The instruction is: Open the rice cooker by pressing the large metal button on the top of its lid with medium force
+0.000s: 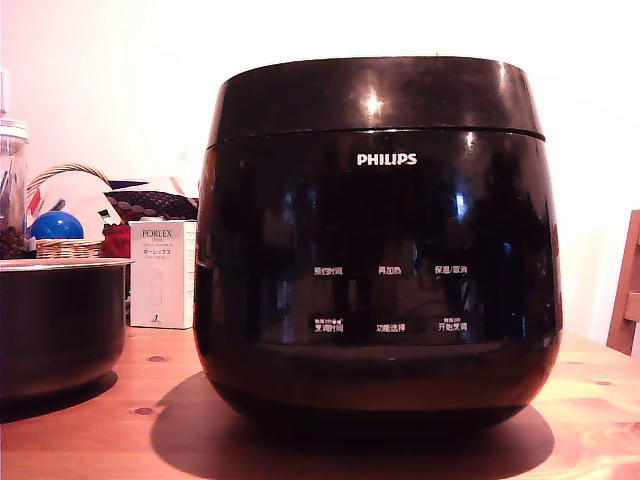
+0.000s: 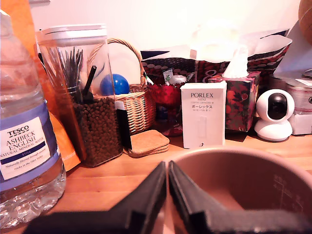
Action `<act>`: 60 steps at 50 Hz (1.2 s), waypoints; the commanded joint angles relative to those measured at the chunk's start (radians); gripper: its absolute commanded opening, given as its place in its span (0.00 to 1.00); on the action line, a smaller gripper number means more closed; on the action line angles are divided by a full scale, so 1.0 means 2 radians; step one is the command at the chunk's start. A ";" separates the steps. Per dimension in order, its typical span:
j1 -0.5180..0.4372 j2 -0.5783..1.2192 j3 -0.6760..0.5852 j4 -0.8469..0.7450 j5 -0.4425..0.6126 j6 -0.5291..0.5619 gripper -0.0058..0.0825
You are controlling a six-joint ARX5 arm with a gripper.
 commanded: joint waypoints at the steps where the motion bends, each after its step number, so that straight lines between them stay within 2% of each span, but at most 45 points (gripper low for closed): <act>1: 0.004 -0.004 0.008 -0.035 0.076 -0.019 0.04; 17: 0.004 -0.004 0.008 -0.029 0.077 -0.019 0.04; 30: 0.004 -0.004 0.008 0.033 0.089 -0.021 0.04; 41: 0.004 -0.004 0.008 0.082 0.145 -0.031 0.04; 55: 0.004 -0.003 0.023 0.060 0.260 -0.031 0.04; 56: 0.004 -0.003 0.027 0.054 0.270 -0.116 0.04; 60: 0.004 -0.003 0.042 0.029 0.302 -0.116 0.04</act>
